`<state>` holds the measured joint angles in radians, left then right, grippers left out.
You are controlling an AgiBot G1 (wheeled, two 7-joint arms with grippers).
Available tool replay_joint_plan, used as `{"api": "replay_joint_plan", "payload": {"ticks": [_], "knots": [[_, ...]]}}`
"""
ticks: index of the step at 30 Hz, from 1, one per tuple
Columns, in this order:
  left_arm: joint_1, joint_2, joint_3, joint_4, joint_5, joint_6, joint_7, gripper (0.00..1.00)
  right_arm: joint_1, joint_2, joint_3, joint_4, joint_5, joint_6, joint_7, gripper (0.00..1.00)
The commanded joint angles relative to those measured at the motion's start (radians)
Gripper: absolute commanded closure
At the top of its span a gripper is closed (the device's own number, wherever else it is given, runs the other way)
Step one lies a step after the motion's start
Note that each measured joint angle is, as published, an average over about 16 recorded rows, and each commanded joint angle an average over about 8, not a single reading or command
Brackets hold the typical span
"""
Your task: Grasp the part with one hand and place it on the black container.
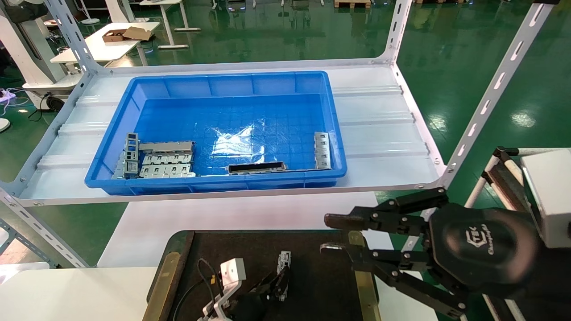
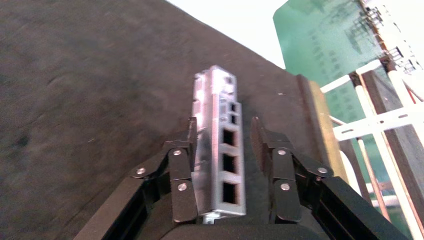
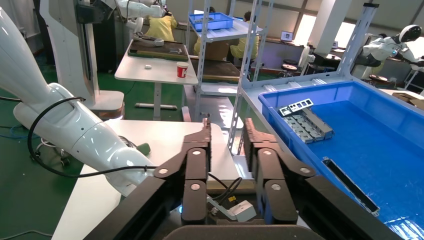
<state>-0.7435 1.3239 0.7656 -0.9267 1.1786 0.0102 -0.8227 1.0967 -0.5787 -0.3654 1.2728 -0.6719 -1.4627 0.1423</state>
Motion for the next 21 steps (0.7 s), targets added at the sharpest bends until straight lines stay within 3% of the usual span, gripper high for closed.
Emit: {"api": "replay_joint_plan", "payload": {"ticks": [1,9,21], "knots": [[-0.003,-0.001,0.003,-0.008,0.005,0.002,0.003,0.00,0.000,0.000,0.000,0.000,0.000,0.000,0.000,0.00],[-0.003,-0.107,-0.033,-0.140,0.019,0.153,0.061,0.00,0.000,0.000,0.000,0.000,0.000,0.000,0.000,0.00],[0.043,-0.357,-0.168,-0.320,-0.111,0.561,0.264,0.00,0.000,0.000,0.000,0.000,0.000,0.000,0.000,0.00]]}}
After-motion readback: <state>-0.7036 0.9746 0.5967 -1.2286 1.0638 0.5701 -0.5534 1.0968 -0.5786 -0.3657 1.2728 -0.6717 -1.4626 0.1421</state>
